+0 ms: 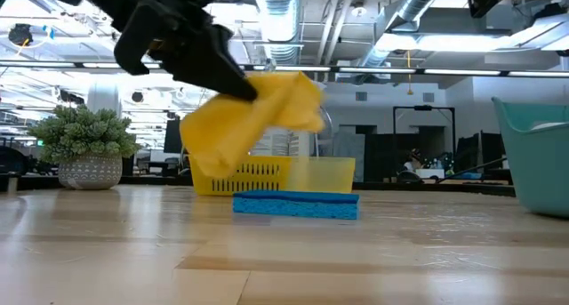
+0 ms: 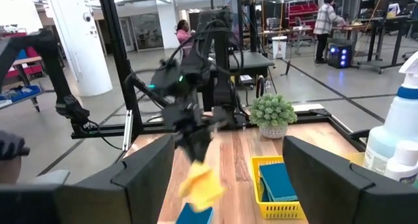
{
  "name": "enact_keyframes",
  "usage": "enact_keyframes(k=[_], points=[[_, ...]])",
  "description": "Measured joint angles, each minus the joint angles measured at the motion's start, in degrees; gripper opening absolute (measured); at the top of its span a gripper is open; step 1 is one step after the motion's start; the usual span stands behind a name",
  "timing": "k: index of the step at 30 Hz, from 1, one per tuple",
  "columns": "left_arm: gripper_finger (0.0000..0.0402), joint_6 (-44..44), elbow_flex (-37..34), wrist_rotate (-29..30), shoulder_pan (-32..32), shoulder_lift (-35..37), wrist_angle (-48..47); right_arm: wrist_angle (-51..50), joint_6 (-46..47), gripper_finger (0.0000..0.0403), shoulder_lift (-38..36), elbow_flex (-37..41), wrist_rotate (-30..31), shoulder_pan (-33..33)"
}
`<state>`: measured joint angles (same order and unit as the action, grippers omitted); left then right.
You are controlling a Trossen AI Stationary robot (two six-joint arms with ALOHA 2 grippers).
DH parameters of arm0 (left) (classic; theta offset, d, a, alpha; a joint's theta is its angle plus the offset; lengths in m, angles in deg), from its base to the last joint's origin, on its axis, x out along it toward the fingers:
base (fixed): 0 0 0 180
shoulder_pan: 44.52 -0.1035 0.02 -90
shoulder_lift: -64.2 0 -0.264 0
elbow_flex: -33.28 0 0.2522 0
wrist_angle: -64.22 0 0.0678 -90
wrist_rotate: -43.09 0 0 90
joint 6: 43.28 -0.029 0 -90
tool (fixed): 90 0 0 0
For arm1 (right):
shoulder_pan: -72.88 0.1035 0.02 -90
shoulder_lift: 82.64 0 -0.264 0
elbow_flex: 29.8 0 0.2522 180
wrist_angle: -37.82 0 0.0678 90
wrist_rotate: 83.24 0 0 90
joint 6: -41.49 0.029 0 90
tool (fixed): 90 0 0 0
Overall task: Pick & Place Kitchen Items
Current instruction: Put the yellow cloth into the green bin
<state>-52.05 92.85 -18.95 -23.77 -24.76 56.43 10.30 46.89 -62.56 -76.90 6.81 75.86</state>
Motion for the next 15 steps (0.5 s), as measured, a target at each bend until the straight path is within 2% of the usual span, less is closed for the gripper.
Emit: enact_keyframes(k=[5, 9, 15], points=[[0.0001, -0.5, -8.0, 8.0, -0.3, 10.8, 7.4, 1.2, -1.4, 0.0277, 1.8, 0.0, 0.0, 0.0], [0.0002, -3.9, -10.4, 15.7, -1.6, 18.1, 12.4, 3.7, -3.8, 0.0277, 4.7, 0.0, -0.4, 0.1], [0.0002, -10.7, -8.8, 16.6, -3.6, 24.1, 13.5, 7.8, -7.3, 0.0277, 9.3, 0.0, -1.7, 0.3]])
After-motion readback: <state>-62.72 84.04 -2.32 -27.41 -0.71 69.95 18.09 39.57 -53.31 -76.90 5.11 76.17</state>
